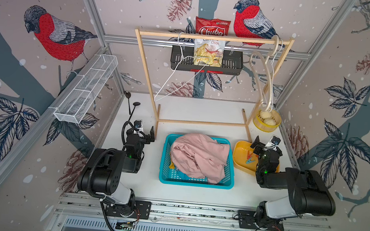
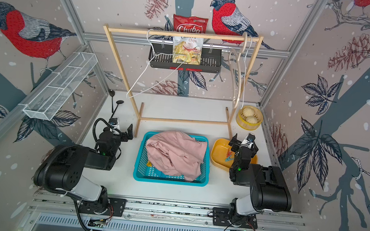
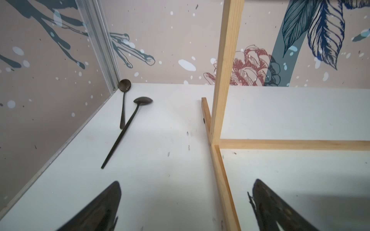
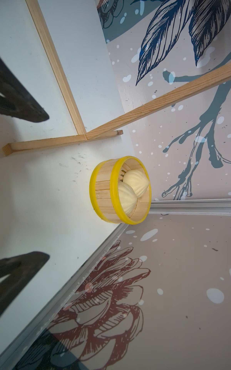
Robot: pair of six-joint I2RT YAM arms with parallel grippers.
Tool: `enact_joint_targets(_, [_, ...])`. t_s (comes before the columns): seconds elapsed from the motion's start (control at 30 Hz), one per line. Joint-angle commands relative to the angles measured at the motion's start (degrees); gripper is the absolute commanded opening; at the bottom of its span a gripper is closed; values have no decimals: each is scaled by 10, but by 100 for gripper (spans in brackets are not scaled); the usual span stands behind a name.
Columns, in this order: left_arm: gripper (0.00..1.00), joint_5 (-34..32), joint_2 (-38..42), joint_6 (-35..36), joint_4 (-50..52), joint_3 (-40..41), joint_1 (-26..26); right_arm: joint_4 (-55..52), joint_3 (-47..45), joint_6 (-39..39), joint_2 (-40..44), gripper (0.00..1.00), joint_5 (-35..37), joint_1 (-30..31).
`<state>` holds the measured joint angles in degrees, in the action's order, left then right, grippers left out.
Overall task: Remove the clothespins securing t-shirts to the hanger
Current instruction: Reset both arms
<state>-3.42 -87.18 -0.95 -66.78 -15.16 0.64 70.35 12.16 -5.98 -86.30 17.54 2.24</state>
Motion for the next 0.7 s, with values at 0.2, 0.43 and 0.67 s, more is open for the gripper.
enact_joint_targets(0.2, [99, -5, 3, 10, -3, -2, 0, 3, 2, -3, 3, 100, -4, 0])
enact_joint_targets(0.43, [99, -5, 2, 9, -4, -2, 1, 3, 2, -3, 3, 100, -4, 0])
enact_joint_targets(0.67, [99, -5, 2, 9, -4, -2, 1, 2, 2, -3, 2, 100, -4, 0])
